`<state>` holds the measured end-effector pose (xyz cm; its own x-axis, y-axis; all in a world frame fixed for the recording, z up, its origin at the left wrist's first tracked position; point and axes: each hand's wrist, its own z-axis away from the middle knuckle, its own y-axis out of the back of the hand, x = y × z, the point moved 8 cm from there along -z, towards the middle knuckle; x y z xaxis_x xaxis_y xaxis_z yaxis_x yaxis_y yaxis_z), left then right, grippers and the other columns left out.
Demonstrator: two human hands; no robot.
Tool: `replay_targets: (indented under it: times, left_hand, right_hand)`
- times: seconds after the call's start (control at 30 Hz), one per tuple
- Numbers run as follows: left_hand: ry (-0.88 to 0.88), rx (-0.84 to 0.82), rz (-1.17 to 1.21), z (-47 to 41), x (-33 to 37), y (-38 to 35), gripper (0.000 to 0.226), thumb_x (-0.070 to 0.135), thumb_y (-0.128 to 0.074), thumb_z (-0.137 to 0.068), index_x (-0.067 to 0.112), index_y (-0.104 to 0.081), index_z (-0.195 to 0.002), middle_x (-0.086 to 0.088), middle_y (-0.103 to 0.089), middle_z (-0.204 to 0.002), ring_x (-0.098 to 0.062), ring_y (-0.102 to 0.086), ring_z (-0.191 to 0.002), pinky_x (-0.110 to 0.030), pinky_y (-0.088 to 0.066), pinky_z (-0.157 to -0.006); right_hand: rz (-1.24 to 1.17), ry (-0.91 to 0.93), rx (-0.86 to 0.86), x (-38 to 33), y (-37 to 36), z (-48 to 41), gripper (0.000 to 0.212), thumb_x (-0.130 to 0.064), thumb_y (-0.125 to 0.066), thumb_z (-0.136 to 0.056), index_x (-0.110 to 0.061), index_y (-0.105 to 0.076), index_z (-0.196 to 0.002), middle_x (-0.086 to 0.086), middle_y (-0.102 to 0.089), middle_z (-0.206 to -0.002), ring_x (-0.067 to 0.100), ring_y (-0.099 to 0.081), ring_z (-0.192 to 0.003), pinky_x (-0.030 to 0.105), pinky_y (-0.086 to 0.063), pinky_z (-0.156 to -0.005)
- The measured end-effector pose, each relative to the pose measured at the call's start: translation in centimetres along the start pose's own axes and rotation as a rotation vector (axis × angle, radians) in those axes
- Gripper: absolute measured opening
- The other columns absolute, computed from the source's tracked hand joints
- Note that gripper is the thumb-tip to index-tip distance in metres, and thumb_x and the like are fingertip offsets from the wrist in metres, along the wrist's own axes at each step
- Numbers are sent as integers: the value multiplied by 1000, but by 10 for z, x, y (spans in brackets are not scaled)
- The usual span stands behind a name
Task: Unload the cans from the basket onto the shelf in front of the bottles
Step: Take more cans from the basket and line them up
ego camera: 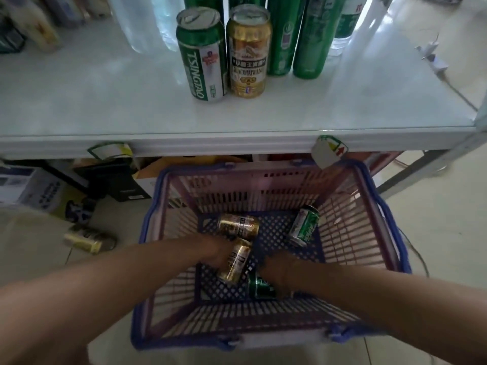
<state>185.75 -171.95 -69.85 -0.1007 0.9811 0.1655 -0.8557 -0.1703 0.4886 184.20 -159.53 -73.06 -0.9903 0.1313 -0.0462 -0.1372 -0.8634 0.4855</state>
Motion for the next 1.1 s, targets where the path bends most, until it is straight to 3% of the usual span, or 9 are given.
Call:
replay_targets:
  times: [0.1,0.23,0.4,0.5,0.67,0.77,0.9,1.03,1.1]
  left_hand:
    - [-29,64,71,-12,-1,10,40,27,-56,-101,2,-58,-133,-18,-62,-133,-33,-61,-118,-35,-48,-95]
    - [16,104,161,-28,-14,-4,54,42,-62,-95,8,-55,-136,-15,-60,-136,-29,-60,-120,-35,-50,-99]
    - [9,136,262,-34,-8,-11,63,48,-70,-87,14,-55,-138,-10,-62,-135,-28,-60,-121,-33,-49,-99]
    - [-25,183,266,-37,-3,-9,68,53,-72,-83,19,-55,-140,-6,-60,-140,-27,-59,-124,-33,-49,-101]
    - [-32,210,298,-49,12,-14,74,44,-76,-80,10,-51,-141,-12,-54,-142,-30,-55,-127,-36,-49,-102]
    - [22,203,313,-53,16,-18,64,32,-78,-82,8,-52,-136,-10,-56,-135,-26,-58,-120,-29,-47,-88]
    - [47,207,355,-56,16,-13,68,32,-83,-77,12,-48,-133,-7,-52,-134,-23,-54,-119,-28,-46,-87]
    - [-46,276,473,-34,18,23,78,37,-90,-67,13,-54,-133,-4,-61,-131,-20,-60,-117,-30,-53,-93]
    - [-144,315,582,-14,16,53,72,40,-94,-60,12,-65,-119,-7,-70,-120,-21,-67,-107,-37,-58,-88]
  right_hand:
    - [-31,-14,48,4,-4,-11,65,-42,-79,-86,-12,-57,-139,12,-60,-132,30,-60,-114,43,-57,-87]
    - [-200,-57,101,22,1,4,66,-32,-84,-82,-8,-58,-137,13,-61,-132,29,-62,-113,39,-57,-87]
    - [-353,-79,336,49,40,62,92,-35,-83,-80,-11,-32,-152,14,-65,-122,30,-64,-104,26,-41,-56]
    - [-432,-66,457,62,67,102,103,-44,-83,-79,-19,-20,-156,10,-63,-121,27,-61,-102,30,-45,-69]
    - [-682,10,803,78,112,162,74,-45,-88,-73,-29,-40,-128,-5,-65,-115,12,-62,-97,33,-54,-77]
    - [-779,22,976,86,128,192,74,-46,-89,-72,-32,-43,-128,-13,-65,-122,2,-61,-105,21,-51,-84]
    - [-796,15,1144,101,144,225,77,-49,-91,-68,-31,-49,-129,-28,-59,-119,-15,-54,-106,2,-38,-87]
    - [-865,-77,1332,124,150,260,73,-54,-93,-62,-34,-52,-119,-29,-64,-106,-10,-61,-102,6,-43,-81]
    - [-939,-82,1427,137,152,277,74,-57,-91,-58,-32,-55,-117,-26,-68,-107,-6,-65,-101,14,-52,-86]
